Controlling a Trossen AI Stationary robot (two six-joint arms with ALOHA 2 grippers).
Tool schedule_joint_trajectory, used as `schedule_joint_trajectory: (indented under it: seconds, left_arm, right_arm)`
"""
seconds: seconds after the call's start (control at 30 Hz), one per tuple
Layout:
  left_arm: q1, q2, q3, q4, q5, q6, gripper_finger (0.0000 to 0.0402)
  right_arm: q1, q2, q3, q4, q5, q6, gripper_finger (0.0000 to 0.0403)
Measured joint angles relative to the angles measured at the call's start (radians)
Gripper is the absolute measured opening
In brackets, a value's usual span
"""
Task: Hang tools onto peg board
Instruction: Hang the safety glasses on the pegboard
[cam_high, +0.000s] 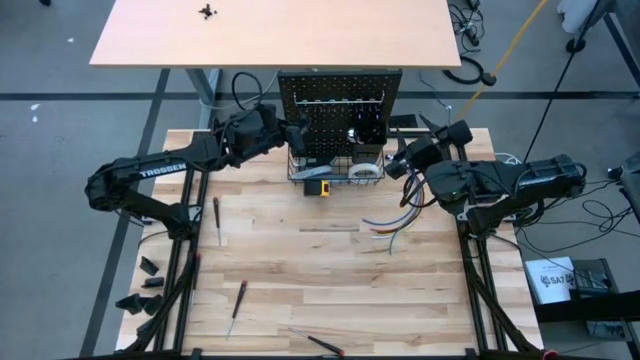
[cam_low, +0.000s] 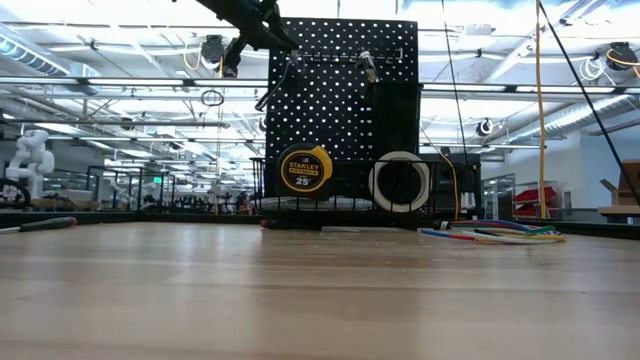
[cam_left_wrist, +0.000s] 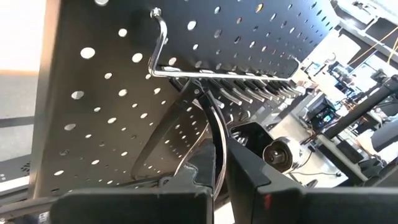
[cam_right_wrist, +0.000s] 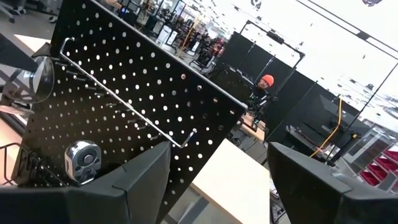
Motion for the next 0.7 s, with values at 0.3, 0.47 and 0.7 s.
schedule_joint_trajectory:
  seconds: [0.3,0.47,0.7]
  left_arm:
    - [0.007,0.028,0.002,0.011,0.023,0.002,0.002]
    - [0.024,0.029,0.002,0.016,0.032,0.003,0.002]
    - [0.029,0.028,0.002,0.012,0.034,0.003,0.002]
  right_arm:
    - [0.0,0.0,0.0,-0.03,-0.018,0.032,0.0263]
    - [0.0,0.0,0.0,-0.032,-0.052,0.05,0.0263]
    - [0.0,0.0,0.0,-0.039,-0.053,0.055,0.0263]
